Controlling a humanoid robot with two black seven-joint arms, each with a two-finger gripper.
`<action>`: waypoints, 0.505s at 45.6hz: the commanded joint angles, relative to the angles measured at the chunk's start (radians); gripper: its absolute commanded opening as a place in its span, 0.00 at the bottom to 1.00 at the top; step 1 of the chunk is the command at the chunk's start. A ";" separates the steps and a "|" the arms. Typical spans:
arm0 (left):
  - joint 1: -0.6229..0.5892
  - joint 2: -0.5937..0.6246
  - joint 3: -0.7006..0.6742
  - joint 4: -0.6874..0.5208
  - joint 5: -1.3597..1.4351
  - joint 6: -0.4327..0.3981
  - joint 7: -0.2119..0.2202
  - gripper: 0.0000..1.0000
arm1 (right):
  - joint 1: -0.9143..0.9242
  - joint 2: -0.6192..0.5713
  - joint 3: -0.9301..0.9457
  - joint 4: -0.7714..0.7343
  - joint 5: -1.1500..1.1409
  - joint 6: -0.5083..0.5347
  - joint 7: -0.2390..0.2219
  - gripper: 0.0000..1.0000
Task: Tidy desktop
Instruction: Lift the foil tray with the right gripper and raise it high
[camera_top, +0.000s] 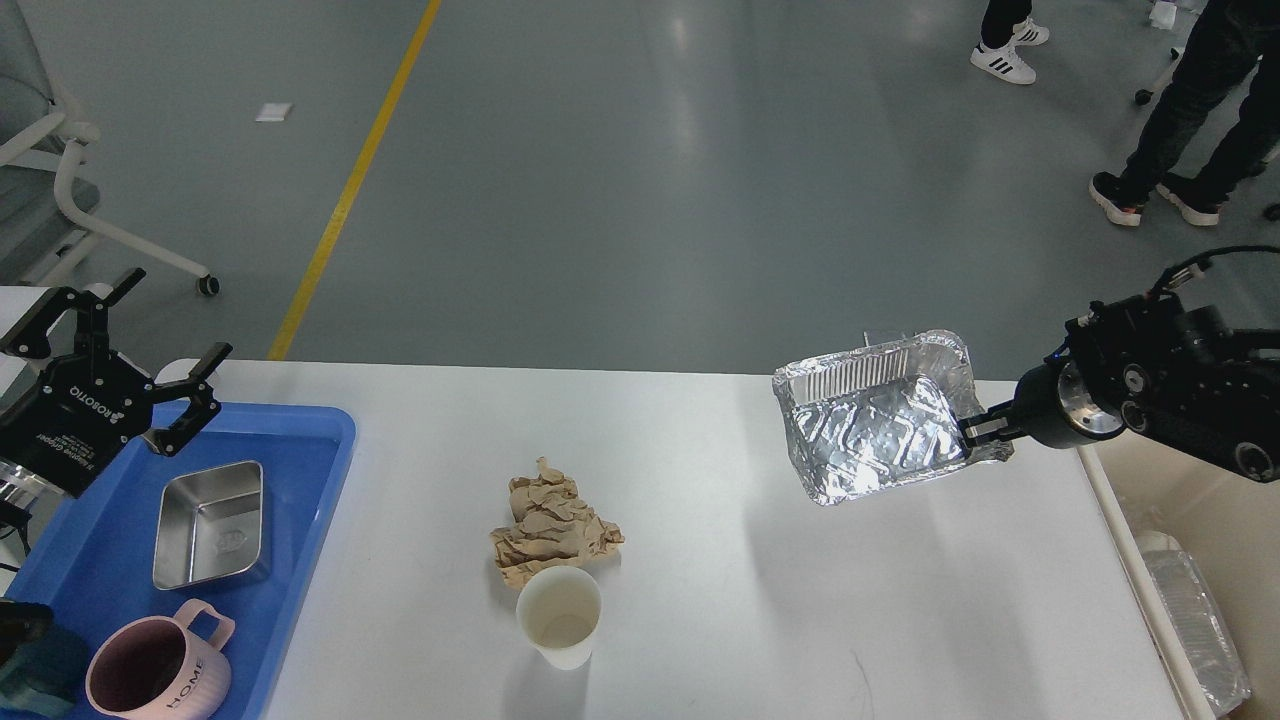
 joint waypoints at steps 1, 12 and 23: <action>-0.001 0.003 0.000 0.000 0.000 0.000 0.000 0.97 | 0.014 0.030 0.000 -0.001 0.062 0.039 -0.021 0.00; -0.005 0.003 0.000 0.000 0.002 0.002 0.002 0.97 | 0.022 0.079 0.000 -0.015 0.193 0.082 -0.100 0.00; -0.007 0.006 0.000 0.000 0.002 0.002 0.002 0.97 | 0.019 0.115 -0.001 -0.027 0.306 0.112 -0.178 0.00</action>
